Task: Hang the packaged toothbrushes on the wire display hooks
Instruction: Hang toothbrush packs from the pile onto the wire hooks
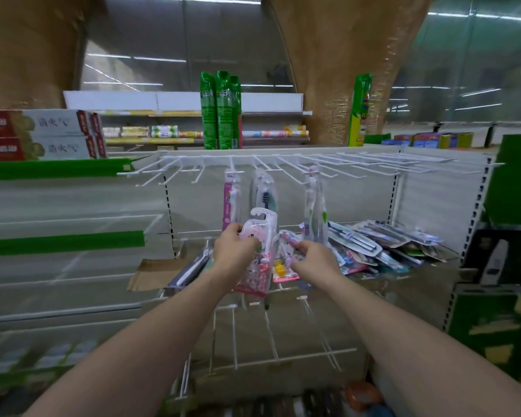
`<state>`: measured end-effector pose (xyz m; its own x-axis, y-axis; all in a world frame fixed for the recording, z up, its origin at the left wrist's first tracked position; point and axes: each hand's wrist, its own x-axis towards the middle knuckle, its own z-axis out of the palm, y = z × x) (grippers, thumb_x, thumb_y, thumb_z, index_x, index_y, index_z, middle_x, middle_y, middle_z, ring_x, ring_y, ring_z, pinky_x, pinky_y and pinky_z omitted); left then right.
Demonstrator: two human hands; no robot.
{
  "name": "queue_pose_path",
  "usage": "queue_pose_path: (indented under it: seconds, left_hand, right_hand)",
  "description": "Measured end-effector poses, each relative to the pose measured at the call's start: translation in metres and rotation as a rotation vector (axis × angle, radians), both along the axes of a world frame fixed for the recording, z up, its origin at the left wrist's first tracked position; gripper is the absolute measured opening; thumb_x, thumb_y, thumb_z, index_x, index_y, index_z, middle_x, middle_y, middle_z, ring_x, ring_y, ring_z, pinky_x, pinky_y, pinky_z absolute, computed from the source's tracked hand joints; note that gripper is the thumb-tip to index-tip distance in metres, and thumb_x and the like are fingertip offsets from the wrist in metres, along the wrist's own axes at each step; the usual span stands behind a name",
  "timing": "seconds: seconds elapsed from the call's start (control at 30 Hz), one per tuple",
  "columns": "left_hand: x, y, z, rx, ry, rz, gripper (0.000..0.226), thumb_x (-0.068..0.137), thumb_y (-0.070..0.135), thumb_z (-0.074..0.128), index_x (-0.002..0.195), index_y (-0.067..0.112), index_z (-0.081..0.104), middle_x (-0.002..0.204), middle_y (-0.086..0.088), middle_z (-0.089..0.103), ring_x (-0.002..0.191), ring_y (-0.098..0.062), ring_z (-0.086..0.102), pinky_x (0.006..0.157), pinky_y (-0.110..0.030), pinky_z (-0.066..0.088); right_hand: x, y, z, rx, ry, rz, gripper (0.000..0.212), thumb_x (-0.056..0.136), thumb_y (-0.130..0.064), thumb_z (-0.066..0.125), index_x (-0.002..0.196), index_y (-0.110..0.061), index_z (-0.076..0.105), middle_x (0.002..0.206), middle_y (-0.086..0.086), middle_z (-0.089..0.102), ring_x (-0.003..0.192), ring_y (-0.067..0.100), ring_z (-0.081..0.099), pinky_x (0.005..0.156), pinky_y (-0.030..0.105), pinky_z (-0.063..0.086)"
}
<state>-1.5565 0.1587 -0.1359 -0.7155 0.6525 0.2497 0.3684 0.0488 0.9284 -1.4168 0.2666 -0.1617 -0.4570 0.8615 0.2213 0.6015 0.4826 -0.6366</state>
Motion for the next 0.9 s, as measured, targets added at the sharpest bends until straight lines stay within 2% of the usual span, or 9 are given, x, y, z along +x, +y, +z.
queue_pose_path:
  seconds: [0.13, 0.2, 0.3, 0.47, 0.53, 0.63, 0.7, 0.83, 0.9]
  left_hand:
    - [0.024, 0.021, 0.008, 0.008, 0.006, 0.030, 0.015, 0.076, 0.017, 0.061, 0.090, 0.021, 0.059, 0.093, -0.006, 0.066, 0.084, -0.025, 0.062, 0.072, -0.037, 0.051]
    - [0.035, 0.030, 0.011, 0.025, 0.014, 0.030, 0.016, 0.078, 0.017, 0.062, 0.093, 0.023, 0.058, 0.093, -0.005, 0.066, 0.082, -0.023, 0.064, 0.070, -0.036, 0.054]
    - [0.048, 0.042, 0.014, 0.077, -0.010, -0.014, 0.019, 0.090, 0.006, 0.065, 0.100, 0.022, 0.059, 0.094, -0.005, 0.067, 0.074, -0.016, 0.065, 0.059, -0.030, 0.052]
    - [0.063, 0.060, 0.017, 0.112, -0.015, 0.011, 0.020, 0.087, 0.010, 0.069, 0.100, 0.024, 0.062, 0.096, -0.007, 0.071, 0.087, -0.026, 0.071, 0.078, -0.047, 0.061]
    - [0.069, 0.067, 0.021, 0.120, -0.035, 0.012, 0.020, 0.087, 0.008, 0.067, 0.101, 0.023, 0.063, 0.099, -0.010, 0.071, 0.089, -0.028, 0.071, 0.079, -0.050, 0.060]
    - [0.074, 0.074, 0.027, 0.119, -0.045, 0.026, 0.021, 0.091, 0.008, 0.068, 0.106, 0.020, 0.062, 0.100, -0.009, 0.071, 0.087, -0.026, 0.071, 0.076, -0.044, 0.060]
    - [0.075, 0.080, 0.029, 0.123, -0.044, 0.047, 0.019, 0.091, 0.011, 0.069, 0.107, 0.019, 0.062, 0.098, -0.006, 0.071, 0.086, -0.024, 0.070, 0.076, -0.042, 0.060]
    - [0.076, 0.089, 0.035, 0.133, -0.031, 0.029, 0.016, 0.094, 0.007, 0.063, 0.106, 0.016, 0.058, 0.089, -0.002, 0.064, 0.069, -0.012, 0.057, 0.054, -0.022, 0.047]
    - [0.075, 0.096, 0.036, 0.135, -0.045, 0.018, 0.017, 0.095, 0.008, 0.062, 0.110, 0.016, 0.057, 0.092, -0.003, 0.064, 0.071, -0.013, 0.057, 0.057, -0.024, 0.046]
  right_hand:
    - [0.025, 0.026, 0.001, 0.126, -0.142, 0.014, 0.030, 0.082, -0.025, 0.065, 0.112, -0.020, 0.065, 0.107, 0.012, 0.069, 0.103, 0.034, 0.063, 0.073, 0.034, 0.049]
    - [0.032, 0.039, 0.001, 0.158, -0.170, 0.014, 0.030, 0.080, -0.023, 0.066, 0.109, -0.019, 0.064, 0.106, 0.013, 0.069, 0.102, 0.035, 0.064, 0.073, 0.033, 0.048]
    - [0.039, 0.055, 0.001, 0.195, -0.158, 0.031, 0.029, 0.079, -0.022, 0.066, 0.108, -0.018, 0.065, 0.107, 0.012, 0.070, 0.099, 0.034, 0.064, 0.075, 0.035, 0.054]
    - [0.045, 0.071, -0.001, 0.195, -0.114, 0.070, 0.042, 0.080, -0.035, 0.071, 0.119, -0.021, 0.067, 0.112, 0.006, 0.071, 0.101, 0.030, 0.066, 0.081, 0.039, 0.057]
    - [0.048, 0.078, 0.000, 0.192, -0.105, 0.083, 0.044, 0.081, -0.038, 0.071, 0.122, -0.024, 0.066, 0.114, 0.004, 0.071, 0.101, 0.028, 0.066, 0.079, 0.036, 0.055]
    - [0.051, 0.086, 0.003, 0.211, -0.116, 0.109, 0.040, 0.083, -0.032, 0.067, 0.121, -0.021, 0.065, 0.112, 0.009, 0.070, 0.106, 0.032, 0.064, 0.074, 0.033, 0.049]
    - [0.052, 0.091, 0.005, 0.215, -0.102, 0.121, 0.045, 0.084, -0.030, 0.065, 0.128, -0.018, 0.063, 0.117, 0.012, 0.069, 0.112, 0.033, 0.062, 0.081, 0.036, 0.051]
    - [0.053, 0.097, 0.007, 0.183, -0.057, 0.136, 0.056, 0.084, -0.028, 0.064, 0.139, -0.020, 0.058, 0.126, 0.011, 0.067, 0.115, 0.031, 0.062, 0.086, 0.034, 0.052]
    - [0.052, 0.101, 0.007, 0.167, -0.054, 0.137, 0.057, 0.081, -0.023, 0.065, 0.138, -0.020, 0.058, 0.124, 0.010, 0.068, 0.112, 0.030, 0.063, 0.082, 0.033, 0.052]
